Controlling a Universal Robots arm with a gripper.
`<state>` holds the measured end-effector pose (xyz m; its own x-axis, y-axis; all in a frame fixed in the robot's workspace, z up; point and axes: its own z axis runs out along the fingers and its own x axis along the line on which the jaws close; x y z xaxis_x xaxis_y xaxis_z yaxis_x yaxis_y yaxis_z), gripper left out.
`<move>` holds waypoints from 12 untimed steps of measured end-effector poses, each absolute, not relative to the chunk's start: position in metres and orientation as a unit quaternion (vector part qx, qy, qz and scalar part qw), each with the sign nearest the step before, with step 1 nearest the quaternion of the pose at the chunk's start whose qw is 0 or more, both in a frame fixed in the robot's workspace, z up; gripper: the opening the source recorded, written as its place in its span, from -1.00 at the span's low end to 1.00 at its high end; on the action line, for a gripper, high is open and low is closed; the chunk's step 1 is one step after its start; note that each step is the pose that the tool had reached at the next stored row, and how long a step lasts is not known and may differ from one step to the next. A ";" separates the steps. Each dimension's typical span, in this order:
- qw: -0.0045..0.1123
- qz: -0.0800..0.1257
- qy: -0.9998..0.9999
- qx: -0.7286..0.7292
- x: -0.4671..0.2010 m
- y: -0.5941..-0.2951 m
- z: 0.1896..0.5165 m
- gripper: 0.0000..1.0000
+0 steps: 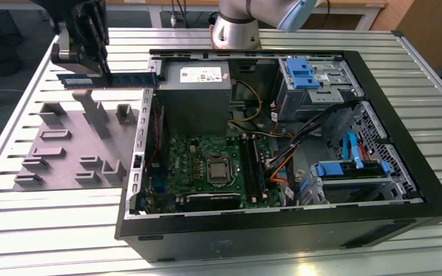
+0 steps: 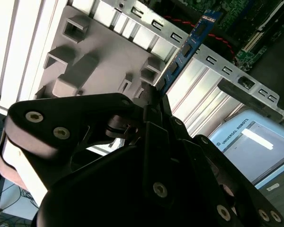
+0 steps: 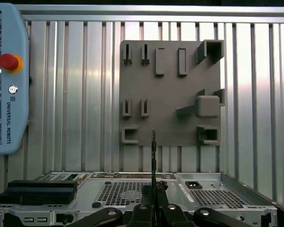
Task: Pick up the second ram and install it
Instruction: 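Pick up the second ram and move it above second insertion slot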
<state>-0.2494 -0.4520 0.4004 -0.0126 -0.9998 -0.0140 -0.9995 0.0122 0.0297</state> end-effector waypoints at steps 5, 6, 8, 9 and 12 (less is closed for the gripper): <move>0.005 -0.015 -0.711 0.703 -0.241 -0.452 0.400 -0.73; 0.006 -0.015 -0.711 0.703 -0.240 -0.452 0.400 -0.73; 0.005 -0.015 -0.711 0.703 -0.237 -0.452 0.400 -0.73; 0.005 -0.015 -0.711 0.703 -0.235 -0.452 0.400 -0.73; 0.005 -0.015 -0.711 0.703 -0.231 -0.452 0.400 -0.73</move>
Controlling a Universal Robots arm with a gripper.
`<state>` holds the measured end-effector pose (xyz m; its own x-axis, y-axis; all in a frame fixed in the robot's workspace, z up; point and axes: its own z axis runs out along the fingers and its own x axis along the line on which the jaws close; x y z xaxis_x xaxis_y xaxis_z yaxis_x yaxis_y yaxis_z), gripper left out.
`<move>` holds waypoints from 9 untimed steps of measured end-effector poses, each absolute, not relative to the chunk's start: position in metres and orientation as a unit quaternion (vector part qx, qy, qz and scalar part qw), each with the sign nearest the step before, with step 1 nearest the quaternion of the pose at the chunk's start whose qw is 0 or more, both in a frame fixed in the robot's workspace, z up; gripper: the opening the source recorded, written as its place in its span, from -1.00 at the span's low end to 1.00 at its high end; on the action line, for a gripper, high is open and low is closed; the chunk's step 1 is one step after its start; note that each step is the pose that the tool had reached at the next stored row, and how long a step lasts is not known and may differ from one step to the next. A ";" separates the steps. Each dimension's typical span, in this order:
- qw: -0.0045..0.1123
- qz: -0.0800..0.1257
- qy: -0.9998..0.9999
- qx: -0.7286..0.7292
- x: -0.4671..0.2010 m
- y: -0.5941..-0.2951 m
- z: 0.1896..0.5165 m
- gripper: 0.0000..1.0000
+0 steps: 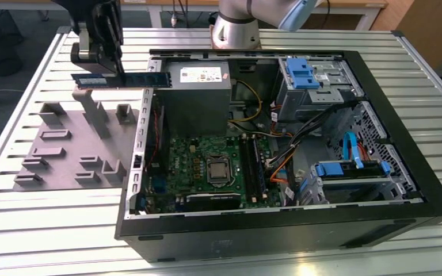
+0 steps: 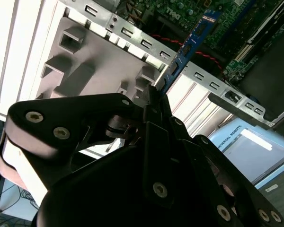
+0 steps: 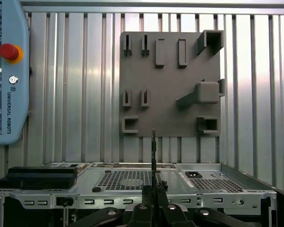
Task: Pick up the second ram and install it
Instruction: 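Pick up the second ram and move it above second insertion slot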
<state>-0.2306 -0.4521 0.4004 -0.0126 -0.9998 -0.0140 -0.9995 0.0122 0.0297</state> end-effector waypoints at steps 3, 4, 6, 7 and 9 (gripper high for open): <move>0.005 -0.015 -0.711 0.703 -0.226 -0.452 0.400 -0.73; 0.005 -0.015 -0.711 0.703 -0.224 -0.452 0.400 -0.73; 0.005 -0.015 -0.711 0.703 -0.221 -0.452 0.400 -0.73; 0.005 -0.015 -0.711 0.703 -0.219 -0.452 0.400 -0.73; 0.006 -0.015 -0.711 0.703 -0.216 -0.452 0.400 -0.73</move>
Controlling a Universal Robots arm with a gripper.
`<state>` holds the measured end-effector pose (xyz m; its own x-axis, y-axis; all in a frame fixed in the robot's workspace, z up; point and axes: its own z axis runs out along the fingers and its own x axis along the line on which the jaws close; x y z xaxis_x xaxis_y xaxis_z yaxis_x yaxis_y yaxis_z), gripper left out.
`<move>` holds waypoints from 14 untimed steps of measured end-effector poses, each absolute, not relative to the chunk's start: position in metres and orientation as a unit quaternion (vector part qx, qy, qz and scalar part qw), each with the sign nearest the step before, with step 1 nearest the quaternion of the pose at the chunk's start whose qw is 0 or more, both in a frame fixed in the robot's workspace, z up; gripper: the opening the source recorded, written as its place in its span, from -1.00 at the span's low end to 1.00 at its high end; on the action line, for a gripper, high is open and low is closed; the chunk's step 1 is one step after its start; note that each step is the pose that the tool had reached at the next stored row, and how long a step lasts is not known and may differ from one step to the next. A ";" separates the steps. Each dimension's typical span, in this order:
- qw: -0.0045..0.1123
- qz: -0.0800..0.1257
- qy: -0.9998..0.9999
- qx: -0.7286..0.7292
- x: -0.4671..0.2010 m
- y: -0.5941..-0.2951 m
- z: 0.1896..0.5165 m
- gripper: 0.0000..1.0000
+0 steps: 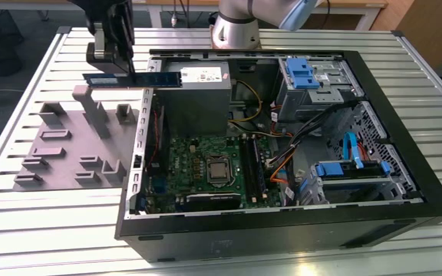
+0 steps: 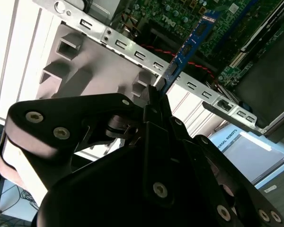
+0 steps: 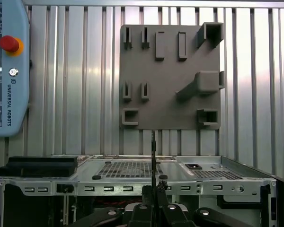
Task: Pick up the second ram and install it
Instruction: 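Pick up the second ram and move it above second insertion slot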
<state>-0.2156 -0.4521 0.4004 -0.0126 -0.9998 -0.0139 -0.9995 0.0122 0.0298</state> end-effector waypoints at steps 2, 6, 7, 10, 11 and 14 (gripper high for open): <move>0.005 -0.015 -0.711 0.703 -0.212 -0.452 0.400 -0.73; 0.005 -0.015 -0.711 0.703 -0.204 -0.452 0.400 -0.73; 0.005 -0.015 -0.711 0.703 -0.203 -0.452 0.400 -0.73; 0.005 -0.015 -0.711 0.703 -0.197 -0.452 0.400 -0.73; 0.005 -0.015 -0.711 0.703 -0.195 -0.452 0.400 -0.73; 0.006 -0.015 -0.711 0.703 -0.190 -0.452 0.400 -0.73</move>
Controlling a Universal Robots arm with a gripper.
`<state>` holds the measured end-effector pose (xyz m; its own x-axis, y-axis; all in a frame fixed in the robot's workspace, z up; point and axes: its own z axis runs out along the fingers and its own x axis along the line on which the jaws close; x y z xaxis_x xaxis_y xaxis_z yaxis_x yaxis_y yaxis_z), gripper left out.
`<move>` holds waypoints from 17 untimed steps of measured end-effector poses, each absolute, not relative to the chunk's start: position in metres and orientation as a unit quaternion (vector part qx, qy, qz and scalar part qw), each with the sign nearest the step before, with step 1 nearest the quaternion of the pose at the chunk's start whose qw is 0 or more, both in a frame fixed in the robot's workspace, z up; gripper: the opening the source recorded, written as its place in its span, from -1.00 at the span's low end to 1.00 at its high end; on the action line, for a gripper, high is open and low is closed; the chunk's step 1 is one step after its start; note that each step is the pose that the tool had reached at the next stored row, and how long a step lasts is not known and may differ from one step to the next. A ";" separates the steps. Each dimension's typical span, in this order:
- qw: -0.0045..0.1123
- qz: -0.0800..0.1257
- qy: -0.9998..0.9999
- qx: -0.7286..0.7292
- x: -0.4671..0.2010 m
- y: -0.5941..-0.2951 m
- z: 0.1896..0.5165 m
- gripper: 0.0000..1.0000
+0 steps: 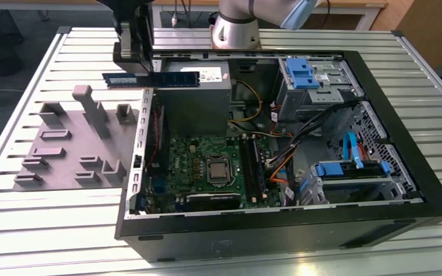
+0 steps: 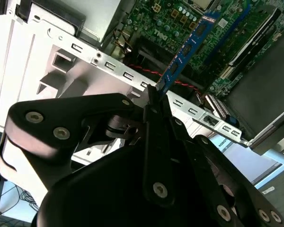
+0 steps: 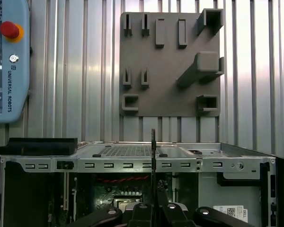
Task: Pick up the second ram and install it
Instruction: 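Pick up the second ram and move it above second insertion slot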
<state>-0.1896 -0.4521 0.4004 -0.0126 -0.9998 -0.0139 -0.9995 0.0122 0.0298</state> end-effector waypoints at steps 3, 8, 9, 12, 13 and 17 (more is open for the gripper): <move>0.005 -0.015 -0.711 0.703 -0.184 -0.452 0.400 -0.73; 0.005 -0.015 -0.711 0.703 -0.173 -0.452 0.400 -0.73; 0.005 -0.015 -0.711 0.703 -0.171 -0.452 0.400 -0.73; 0.005 -0.015 -0.711 0.703 -0.165 -0.452 0.400 -0.73; 0.006 -0.015 -0.711 0.703 -0.162 -0.452 0.400 -0.73; 0.006 -0.015 -0.711 0.703 -0.154 -0.452 0.400 -0.73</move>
<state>-0.1541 -0.4520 0.4004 -0.0127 -0.9998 -0.0139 -0.9995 0.0122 0.0298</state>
